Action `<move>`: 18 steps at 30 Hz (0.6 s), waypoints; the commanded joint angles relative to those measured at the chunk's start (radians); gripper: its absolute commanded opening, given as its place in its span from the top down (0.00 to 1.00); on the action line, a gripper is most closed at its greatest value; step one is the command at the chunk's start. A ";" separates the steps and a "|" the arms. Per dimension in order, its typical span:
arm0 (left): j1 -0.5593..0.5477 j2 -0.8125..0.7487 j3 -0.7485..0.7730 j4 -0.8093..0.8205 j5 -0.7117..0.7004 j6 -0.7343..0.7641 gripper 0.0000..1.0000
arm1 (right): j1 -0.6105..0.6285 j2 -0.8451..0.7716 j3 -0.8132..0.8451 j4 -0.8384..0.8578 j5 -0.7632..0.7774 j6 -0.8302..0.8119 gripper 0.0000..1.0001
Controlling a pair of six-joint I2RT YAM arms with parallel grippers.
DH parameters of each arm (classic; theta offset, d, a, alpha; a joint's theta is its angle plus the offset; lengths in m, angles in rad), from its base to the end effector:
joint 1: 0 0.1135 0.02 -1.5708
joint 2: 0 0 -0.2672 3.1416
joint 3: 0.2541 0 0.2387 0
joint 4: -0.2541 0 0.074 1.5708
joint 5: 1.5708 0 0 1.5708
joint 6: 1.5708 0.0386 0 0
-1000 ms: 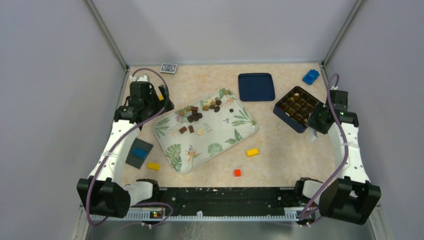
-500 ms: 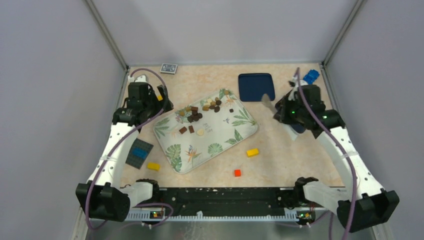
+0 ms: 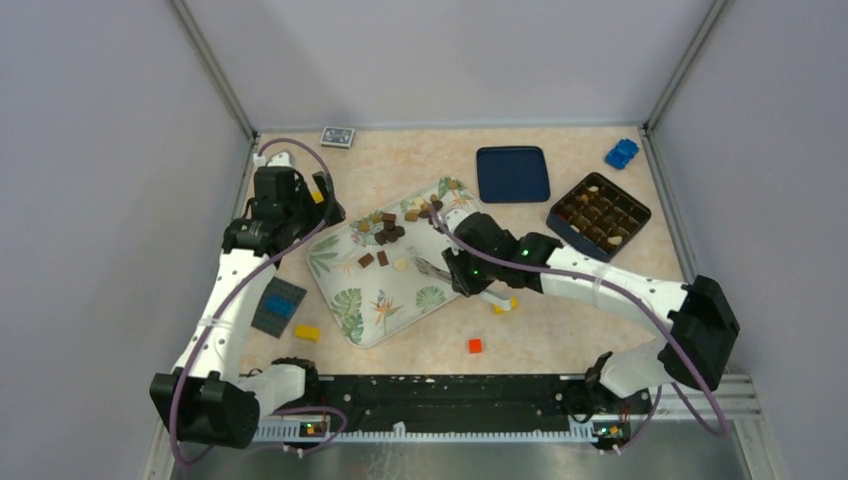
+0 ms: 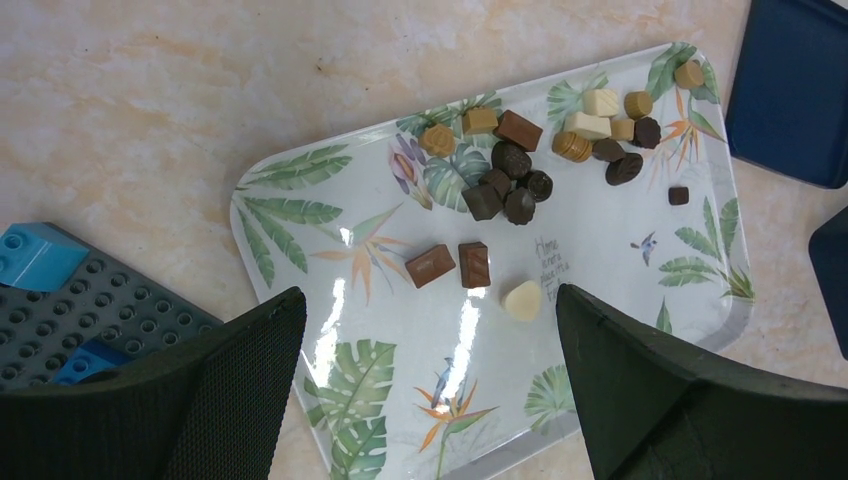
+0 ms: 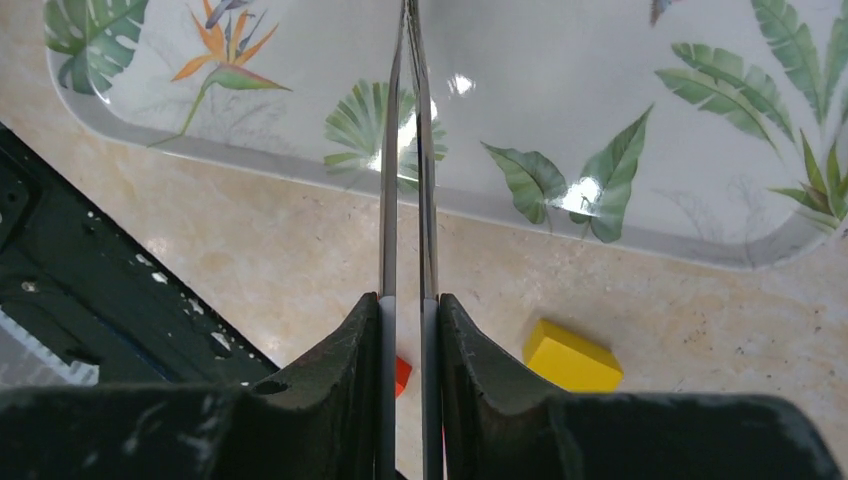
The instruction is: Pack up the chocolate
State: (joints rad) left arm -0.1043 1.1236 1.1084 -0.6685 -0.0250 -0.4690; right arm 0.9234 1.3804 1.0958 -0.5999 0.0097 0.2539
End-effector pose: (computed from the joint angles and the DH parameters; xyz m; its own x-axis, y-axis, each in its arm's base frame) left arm 0.2225 -0.0223 0.3398 -0.5987 -0.3916 -0.6987 -0.2083 0.9184 -0.3363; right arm 0.1688 0.2226 0.2815 -0.6510 -0.4446 -0.6152 -0.6513 0.7435 0.1519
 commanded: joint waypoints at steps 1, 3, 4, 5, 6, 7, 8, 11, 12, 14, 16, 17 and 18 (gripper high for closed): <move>0.007 -0.029 0.018 -0.009 -0.022 0.001 0.01 | 0.060 0.043 0.059 0.112 0.114 -0.063 0.76; 0.006 -0.028 0.020 -0.012 -0.025 0.002 0.01 | 0.075 0.062 0.054 0.133 0.130 -0.073 0.73; 0.007 -0.028 0.020 -0.014 -0.027 0.003 0.01 | 0.084 0.073 0.051 0.144 0.138 -0.077 0.71; 0.007 -0.029 0.020 -0.015 -0.030 0.003 0.01 | 0.091 0.080 0.048 0.153 0.149 -0.085 0.69; 0.008 -0.030 0.021 -0.016 -0.032 0.004 0.01 | 0.100 0.086 0.046 0.161 0.158 -0.088 0.67; 0.008 -0.030 0.022 -0.017 -0.035 0.006 0.01 | 0.108 0.093 0.043 0.167 0.163 -0.093 0.65; 0.008 -0.030 0.022 -0.018 -0.036 0.007 0.01 | 0.115 0.099 0.041 0.170 0.167 -0.098 0.63; 0.008 -0.028 0.023 -0.018 -0.038 0.010 0.01 | 0.129 0.120 0.041 0.179 0.169 -0.107 0.60; 0.008 -0.027 0.023 -0.017 -0.037 0.012 0.01 | 0.133 0.123 0.040 0.183 0.169 -0.110 0.59; 0.008 -0.026 0.024 -0.016 -0.035 0.012 0.01 | 0.135 0.132 0.042 0.189 0.166 -0.113 0.58; 0.007 -0.023 0.025 -0.014 -0.035 0.012 0.01 | 0.138 0.143 0.047 0.191 0.164 -0.118 0.58; 0.008 -0.022 0.025 -0.014 -0.034 0.012 0.01 | 0.138 0.149 0.048 0.195 0.166 -0.120 0.58; 0.008 -0.021 0.024 -0.014 -0.034 0.012 0.01 | 0.137 0.155 0.049 0.199 0.166 -0.121 0.58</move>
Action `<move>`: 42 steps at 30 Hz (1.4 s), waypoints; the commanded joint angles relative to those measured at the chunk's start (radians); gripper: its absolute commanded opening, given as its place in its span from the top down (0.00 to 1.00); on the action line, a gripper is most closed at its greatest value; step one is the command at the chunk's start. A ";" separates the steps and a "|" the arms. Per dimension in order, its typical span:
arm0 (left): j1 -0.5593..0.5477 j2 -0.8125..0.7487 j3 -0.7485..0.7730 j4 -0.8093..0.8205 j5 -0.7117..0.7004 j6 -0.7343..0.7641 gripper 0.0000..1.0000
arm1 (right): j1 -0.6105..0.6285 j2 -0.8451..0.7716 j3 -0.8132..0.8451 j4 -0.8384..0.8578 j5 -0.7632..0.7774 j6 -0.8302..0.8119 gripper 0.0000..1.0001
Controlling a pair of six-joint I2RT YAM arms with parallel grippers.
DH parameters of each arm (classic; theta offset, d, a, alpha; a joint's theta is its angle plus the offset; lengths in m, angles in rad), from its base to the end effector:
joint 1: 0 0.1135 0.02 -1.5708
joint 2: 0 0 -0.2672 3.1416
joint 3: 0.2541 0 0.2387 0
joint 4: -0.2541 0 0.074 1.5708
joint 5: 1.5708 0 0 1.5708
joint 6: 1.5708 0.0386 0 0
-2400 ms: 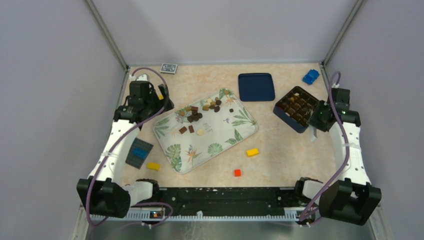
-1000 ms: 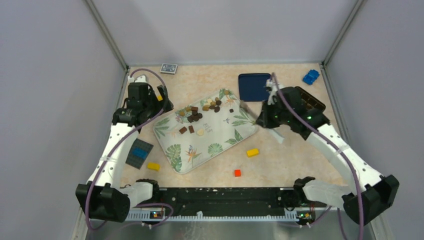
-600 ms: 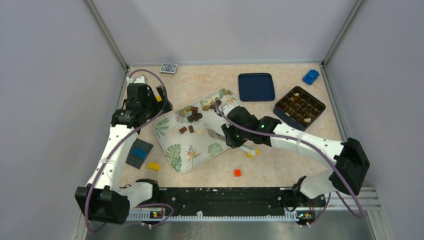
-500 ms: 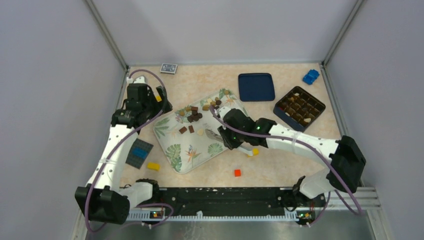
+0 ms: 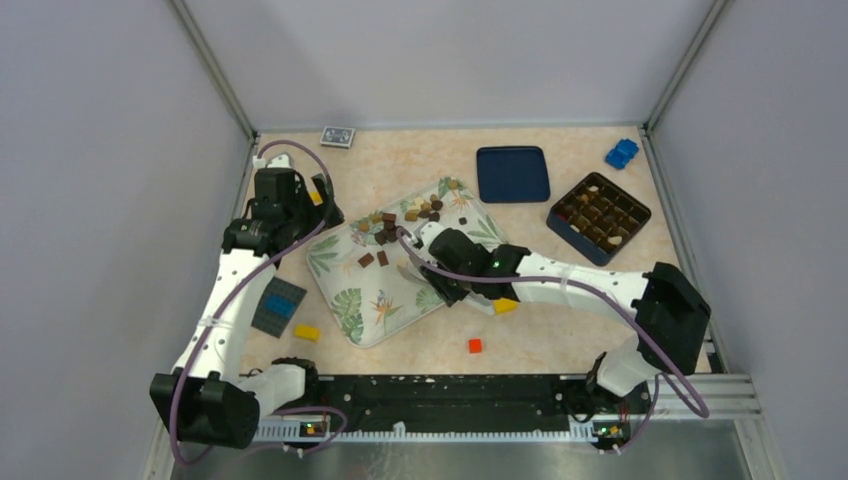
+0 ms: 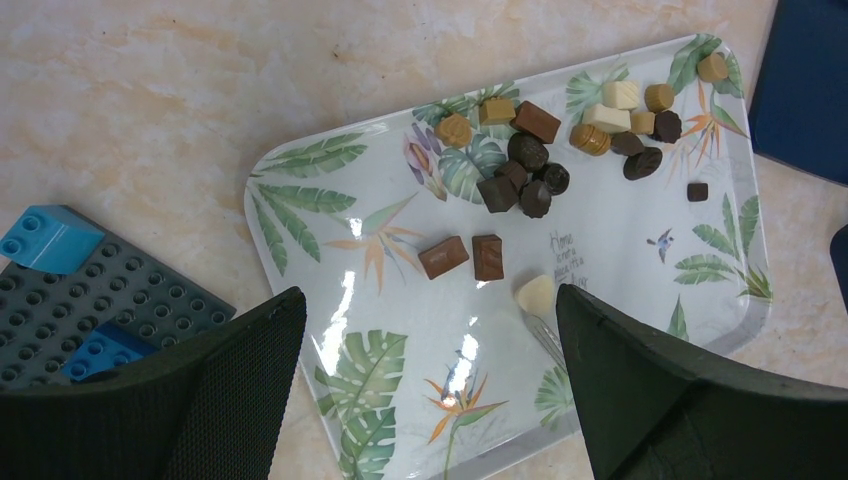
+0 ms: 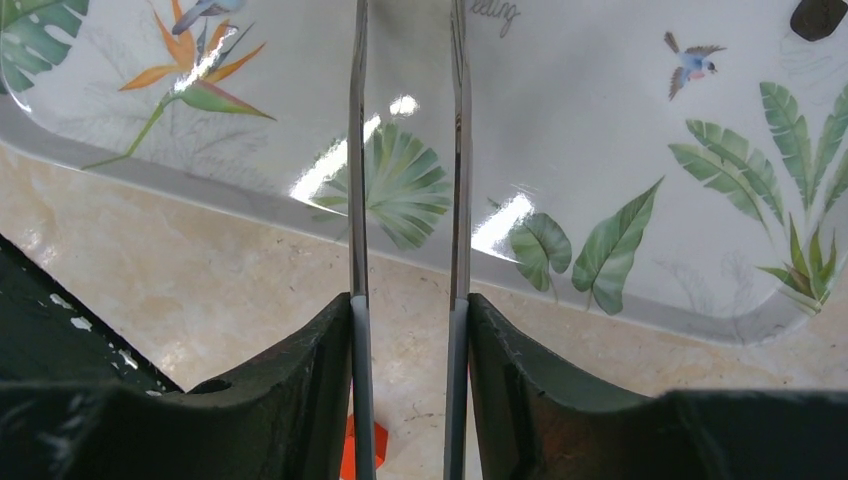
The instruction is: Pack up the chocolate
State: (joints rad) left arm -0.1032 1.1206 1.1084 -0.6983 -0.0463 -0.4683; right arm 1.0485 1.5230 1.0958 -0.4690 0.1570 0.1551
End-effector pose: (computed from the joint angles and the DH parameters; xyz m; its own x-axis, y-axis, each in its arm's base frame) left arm 0.2198 -0.0210 0.3378 -0.6096 -0.3902 -0.6901 -0.2321 0.9202 -0.3152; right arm 0.1611 0.2677 0.2517 -0.5096 -0.5795 -0.6360 -0.7374 0.6750 -0.0242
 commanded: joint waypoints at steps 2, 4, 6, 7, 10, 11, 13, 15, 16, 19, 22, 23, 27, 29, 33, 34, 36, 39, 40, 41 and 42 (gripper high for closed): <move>0.007 -0.015 0.026 0.016 -0.013 0.011 0.01 | 0.012 0.023 0.050 0.079 0.019 -0.022 0.58; 0.007 -0.016 0.026 0.017 -0.012 0.012 0.01 | 0.012 0.035 0.050 0.093 0.015 -0.023 0.57; 0.007 -0.015 0.026 0.016 -0.013 0.013 0.01 | 0.012 0.050 0.058 0.106 0.005 -0.021 0.57; 0.007 -0.015 0.026 0.016 -0.013 0.014 0.01 | 0.012 0.056 0.061 0.113 0.004 -0.020 0.56; 0.006 -0.013 0.026 0.016 -0.012 0.016 0.01 | 0.013 0.075 0.073 0.127 0.004 -0.019 0.56; 0.007 -0.013 0.026 0.016 -0.012 0.016 0.01 | 0.013 0.080 0.077 0.129 0.004 -0.019 0.56; 0.007 -0.013 0.024 0.016 -0.010 0.016 0.01 | 0.013 0.086 0.087 0.126 0.008 -0.022 0.58; 0.007 -0.012 0.025 0.017 -0.011 0.016 0.01 | 0.012 0.081 0.088 0.125 0.018 -0.023 0.61; 0.007 -0.011 0.024 0.017 -0.011 0.016 0.01 | 0.012 0.075 0.087 0.126 0.023 -0.022 0.64; 0.007 -0.009 0.023 0.020 -0.010 0.015 0.01 | 0.012 0.042 0.081 0.115 0.055 -0.017 0.76; 0.007 -0.004 0.024 0.022 -0.010 0.015 0.01 | 0.009 -0.006 0.073 0.095 0.101 -0.011 0.84; 0.006 -0.003 0.024 0.023 -0.009 0.014 0.01 | 0.005 -0.021 0.074 0.088 0.113 -0.005 0.85; 0.007 0.001 0.021 0.026 -0.004 0.013 0.01 | -0.069 -0.105 0.071 0.031 0.128 0.047 0.86; 0.007 0.000 0.022 0.026 -0.003 0.013 0.01 | -0.146 -0.162 0.060 -0.012 0.136 0.088 0.86; 0.007 -0.001 0.021 0.028 -0.004 0.011 0.01 | -0.358 -0.311 0.006 -0.090 0.138 0.153 0.86; 0.008 -0.001 0.021 0.029 -0.003 0.011 0.01 | -0.427 -0.345 -0.009 -0.109 0.131 0.163 0.85; 0.008 0.002 0.022 0.032 0.005 0.013 0.01 | -0.576 -0.396 -0.028 -0.158 0.118 0.179 0.85; 0.008 0.005 0.021 0.038 0.012 0.013 0.01 | -0.846 -0.430 -0.036 -0.229 0.061 0.189 0.85; 0.008 0.005 0.022 0.039 0.014 0.013 0.01 | -0.912 -0.434 -0.034 -0.246 0.054 0.188 0.85; 0.008 0.005 0.022 0.041 0.016 0.013 0.01 | -0.963 -0.438 -0.031 -0.264 0.053 0.190 0.85; 0.008 0.007 0.022 0.043 0.018 0.013 0.01 | -1.007 -0.437 -0.027 -0.270 0.052 0.191 0.85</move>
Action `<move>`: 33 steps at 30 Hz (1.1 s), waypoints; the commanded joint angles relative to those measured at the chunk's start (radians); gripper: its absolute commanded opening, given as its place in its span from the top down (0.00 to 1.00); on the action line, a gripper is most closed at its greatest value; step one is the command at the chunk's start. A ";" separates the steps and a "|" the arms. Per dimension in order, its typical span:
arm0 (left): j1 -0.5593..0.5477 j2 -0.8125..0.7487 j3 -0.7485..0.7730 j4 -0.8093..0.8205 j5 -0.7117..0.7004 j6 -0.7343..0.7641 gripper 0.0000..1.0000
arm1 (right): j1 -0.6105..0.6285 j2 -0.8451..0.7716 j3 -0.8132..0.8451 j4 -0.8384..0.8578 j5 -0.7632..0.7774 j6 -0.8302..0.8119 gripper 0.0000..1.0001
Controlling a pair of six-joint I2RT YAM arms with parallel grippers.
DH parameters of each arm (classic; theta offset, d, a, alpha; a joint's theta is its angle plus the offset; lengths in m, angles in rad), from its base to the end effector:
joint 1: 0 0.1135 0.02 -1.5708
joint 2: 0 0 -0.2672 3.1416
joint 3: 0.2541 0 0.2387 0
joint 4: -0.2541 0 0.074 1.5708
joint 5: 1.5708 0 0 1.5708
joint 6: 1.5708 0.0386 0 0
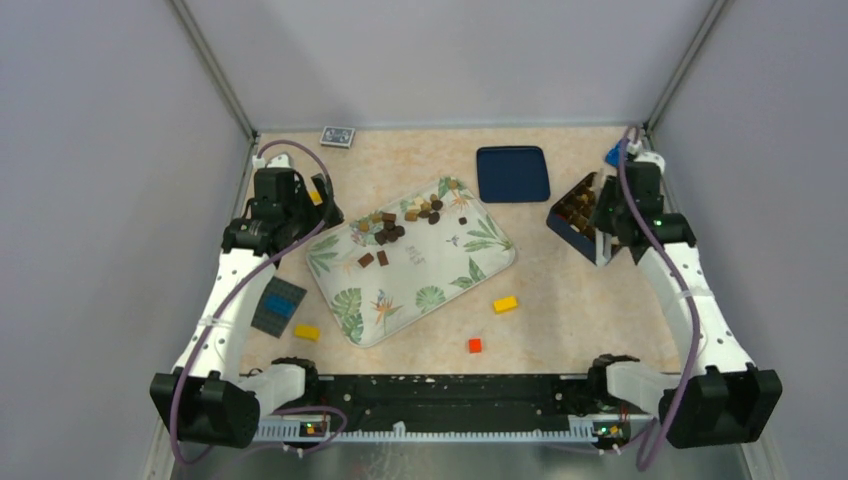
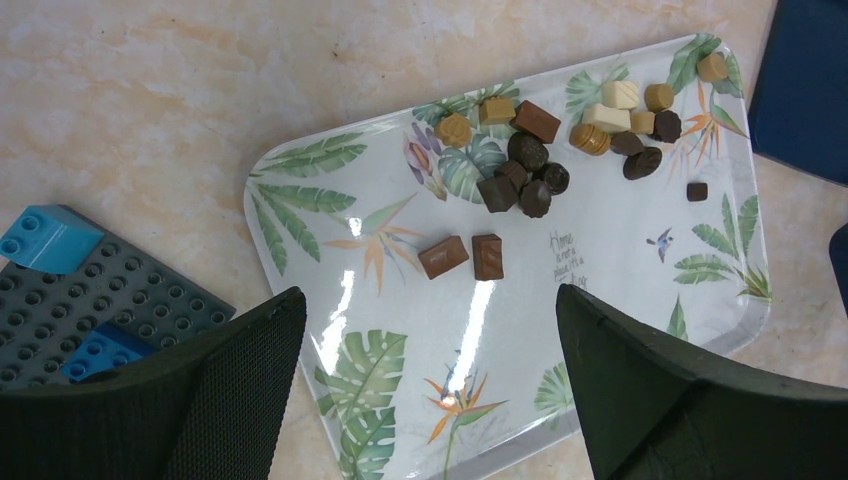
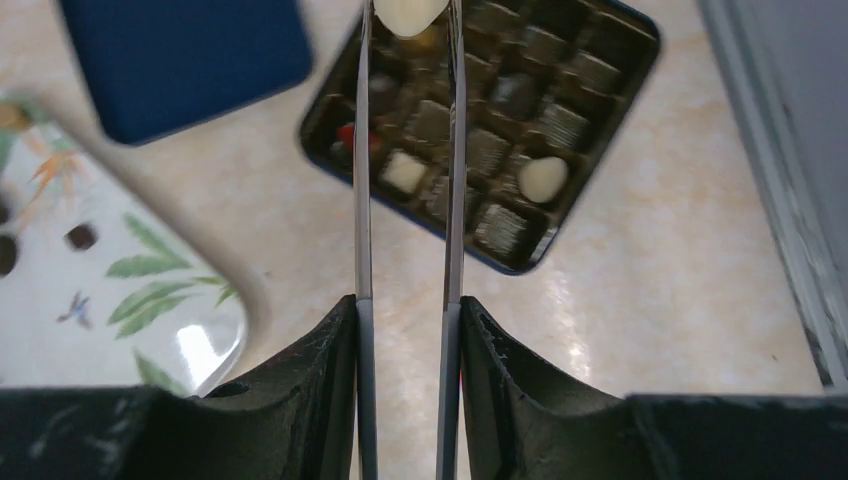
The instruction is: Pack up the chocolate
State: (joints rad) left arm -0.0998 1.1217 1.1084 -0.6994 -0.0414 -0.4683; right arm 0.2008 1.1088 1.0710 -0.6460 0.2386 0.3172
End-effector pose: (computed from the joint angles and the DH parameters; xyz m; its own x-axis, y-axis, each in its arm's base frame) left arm 0.2200 -0.0204 0.3375 -0.6114 -0.3920 -0.6874 -0.2326 0.9193 -0.3174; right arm 0.2179 0.0350 0.3335 -0.5926 0.1887 -0.7831 0.1795 0.9787 0.0999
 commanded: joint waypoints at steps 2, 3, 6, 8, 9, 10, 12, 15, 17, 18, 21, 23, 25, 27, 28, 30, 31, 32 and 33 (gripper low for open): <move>0.005 0.007 0.022 0.046 0.016 0.011 0.01 | -0.234 -0.014 -0.001 -0.092 -0.046 0.034 0.85; 0.005 0.008 0.022 0.046 0.018 0.012 0.01 | -0.263 -0.004 -0.001 -0.090 -0.056 0.034 0.85; 0.004 0.009 0.022 0.045 0.017 0.016 0.01 | -0.315 0.037 -0.001 -0.090 -0.069 0.030 0.84; 0.005 0.007 0.021 0.044 0.014 0.018 0.01 | -0.327 0.060 -0.005 -0.081 -0.070 0.024 0.84; 0.005 0.007 0.020 0.044 0.011 0.021 0.01 | -0.331 0.067 -0.008 -0.075 -0.070 0.026 0.84; 0.005 0.007 0.020 0.042 0.010 0.020 0.01 | -0.336 0.074 -0.012 -0.063 -0.074 0.026 0.84; 0.005 0.006 0.018 0.041 0.008 0.020 0.01 | -0.341 0.083 -0.021 -0.039 -0.087 0.031 0.84; 0.005 0.007 0.014 0.041 0.006 0.019 0.01 | -0.345 0.099 -0.026 0.001 -0.081 0.033 0.84; 0.005 0.007 0.013 0.041 0.007 0.018 0.01 | -0.348 0.117 -0.027 0.023 -0.087 0.032 0.83; 0.005 0.007 0.012 0.041 0.006 0.019 0.01 | -0.348 0.133 -0.022 0.027 -0.086 0.035 0.84; 0.005 0.008 0.012 0.037 0.001 0.021 0.01 | -0.350 0.152 -0.017 0.041 -0.080 0.036 0.84; 0.005 0.007 0.016 0.034 -0.004 0.022 0.01 | -0.354 0.155 -0.013 0.046 -0.064 0.034 0.83; 0.005 0.009 0.019 0.034 -0.006 0.022 0.01 | -0.369 0.155 -0.011 0.050 -0.051 0.034 0.83; 0.005 0.012 0.021 0.037 -0.002 0.022 0.01 | -0.392 0.157 -0.014 0.063 -0.048 0.035 0.83; 0.005 0.016 0.022 0.038 0.000 0.022 0.01 | -0.405 0.158 -0.016 0.071 -0.047 0.037 0.83; 0.005 0.024 0.026 0.039 0.002 0.022 0.01 | -0.417 0.161 -0.015 0.079 -0.047 0.037 0.83; 0.005 0.027 0.027 0.040 0.004 0.021 0.01 | -0.421 0.165 -0.014 0.080 -0.045 0.037 0.83; 0.005 0.028 0.029 0.041 0.005 0.020 0.01 | -0.423 0.168 -0.014 0.081 -0.041 0.038 0.83; 0.005 0.030 0.031 0.041 0.006 0.020 0.01 | -0.425 0.174 -0.013 0.084 -0.039 0.038 0.83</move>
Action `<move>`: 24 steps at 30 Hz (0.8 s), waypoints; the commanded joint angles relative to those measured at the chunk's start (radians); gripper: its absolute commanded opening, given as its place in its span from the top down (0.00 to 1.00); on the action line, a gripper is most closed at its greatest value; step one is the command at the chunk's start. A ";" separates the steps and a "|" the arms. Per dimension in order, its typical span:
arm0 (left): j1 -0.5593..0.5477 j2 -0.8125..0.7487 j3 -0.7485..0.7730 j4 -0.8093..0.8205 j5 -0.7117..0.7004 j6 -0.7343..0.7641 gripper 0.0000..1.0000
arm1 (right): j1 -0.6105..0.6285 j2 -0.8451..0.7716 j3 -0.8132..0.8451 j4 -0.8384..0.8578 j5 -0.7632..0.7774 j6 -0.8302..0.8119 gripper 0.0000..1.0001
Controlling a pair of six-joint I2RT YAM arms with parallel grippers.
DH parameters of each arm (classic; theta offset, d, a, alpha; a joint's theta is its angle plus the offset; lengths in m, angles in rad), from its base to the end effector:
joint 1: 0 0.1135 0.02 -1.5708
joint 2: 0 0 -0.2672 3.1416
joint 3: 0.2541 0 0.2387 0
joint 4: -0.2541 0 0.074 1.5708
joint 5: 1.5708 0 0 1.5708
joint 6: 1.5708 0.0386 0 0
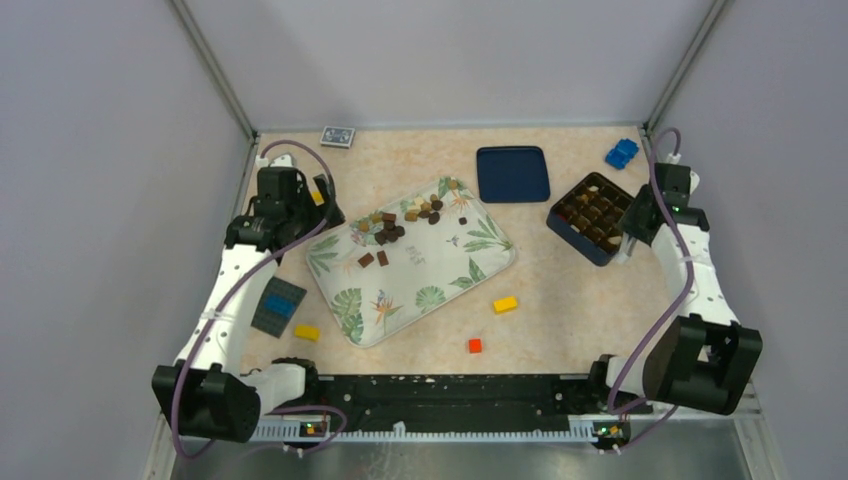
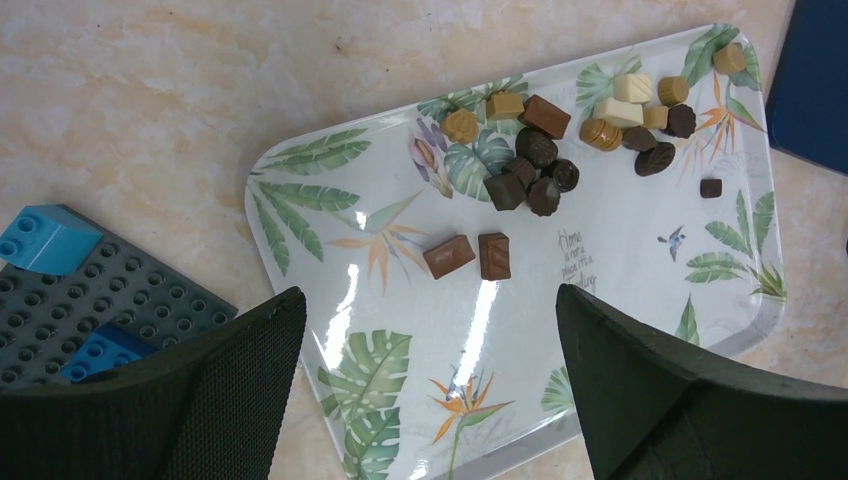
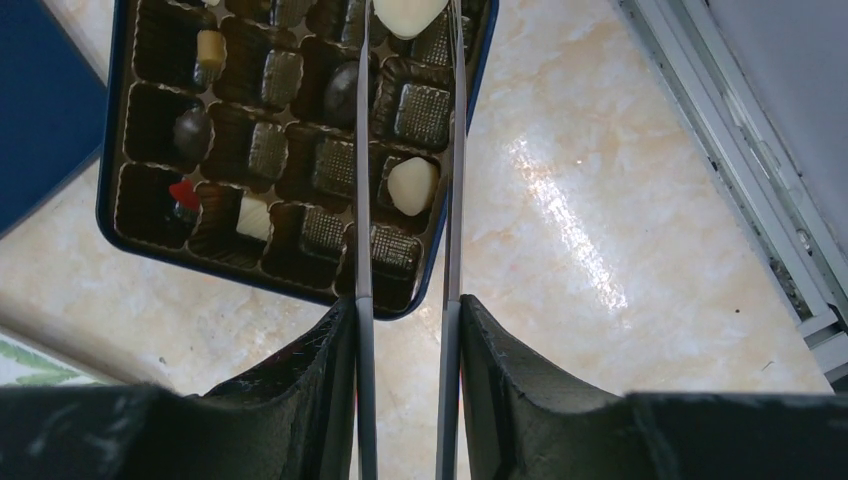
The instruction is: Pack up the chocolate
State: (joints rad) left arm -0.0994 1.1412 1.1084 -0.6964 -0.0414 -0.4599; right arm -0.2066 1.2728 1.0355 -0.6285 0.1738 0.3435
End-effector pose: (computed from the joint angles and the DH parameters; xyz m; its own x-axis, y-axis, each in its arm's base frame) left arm 0.2246 -0.0208 0.3338 -0.6245 -0.3834 -0.6805 -0.2329 0.9230 -0.3063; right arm 0.2461 -0.0584 0.2876 -0.5969 0.4640 -0.6545 0.5446 0.8334 0.0942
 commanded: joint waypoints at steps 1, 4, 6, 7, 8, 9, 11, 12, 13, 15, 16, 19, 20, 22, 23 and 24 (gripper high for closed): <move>0.004 0.011 0.033 0.040 0.005 0.012 0.01 | -0.021 0.014 0.021 0.067 0.031 0.011 0.83; 0.004 0.015 0.034 0.041 0.005 0.013 0.01 | -0.031 0.032 0.014 0.080 0.034 0.010 0.83; 0.004 0.017 0.035 0.041 0.005 0.015 0.01 | -0.038 0.045 0.010 0.090 0.041 0.005 0.82; 0.004 0.017 0.036 0.040 0.004 0.016 0.01 | -0.040 0.053 0.014 0.089 0.050 0.002 0.82; 0.004 0.018 0.038 0.039 0.003 0.016 0.01 | -0.045 0.061 0.020 0.085 0.053 0.000 0.81; 0.004 0.017 0.040 0.037 0.002 0.018 0.01 | -0.050 0.065 0.026 0.082 0.051 -0.002 0.80; 0.004 0.017 0.039 0.037 -0.002 0.019 0.01 | -0.051 0.071 0.029 0.082 0.039 -0.003 0.73; 0.004 0.017 0.039 0.038 -0.003 0.018 0.01 | -0.051 0.070 0.028 0.082 0.030 -0.003 0.68; 0.005 0.017 0.038 0.038 -0.003 0.018 0.01 | -0.050 0.070 0.025 0.084 0.022 -0.002 0.64; 0.005 0.019 0.036 0.039 0.001 0.017 0.01 | -0.051 0.067 0.024 0.082 0.018 -0.002 0.60; 0.005 0.020 0.035 0.040 0.002 0.015 0.01 | -0.052 0.062 0.024 0.083 0.018 0.000 0.60; 0.005 0.020 0.033 0.041 0.003 0.015 0.01 | -0.051 0.049 0.024 0.079 0.010 0.001 0.59; 0.005 0.021 0.033 0.041 0.002 0.016 0.01 | -0.051 0.041 0.025 0.079 0.006 0.000 0.59; 0.005 0.020 0.032 0.041 0.001 0.016 0.01 | -0.052 0.025 0.030 0.075 0.002 0.000 0.58; 0.005 0.019 0.032 0.041 0.001 0.015 0.01 | -0.051 0.019 0.032 0.071 0.001 0.001 0.58; 0.006 0.018 0.032 0.041 0.003 0.015 0.01 | -0.051 0.009 0.036 0.069 -0.002 0.002 0.58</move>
State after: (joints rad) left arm -0.0994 1.1568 1.1088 -0.6960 -0.0414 -0.4530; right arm -0.2405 1.3437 1.0355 -0.5953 0.1764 0.3420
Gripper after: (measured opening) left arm 0.987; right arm 0.418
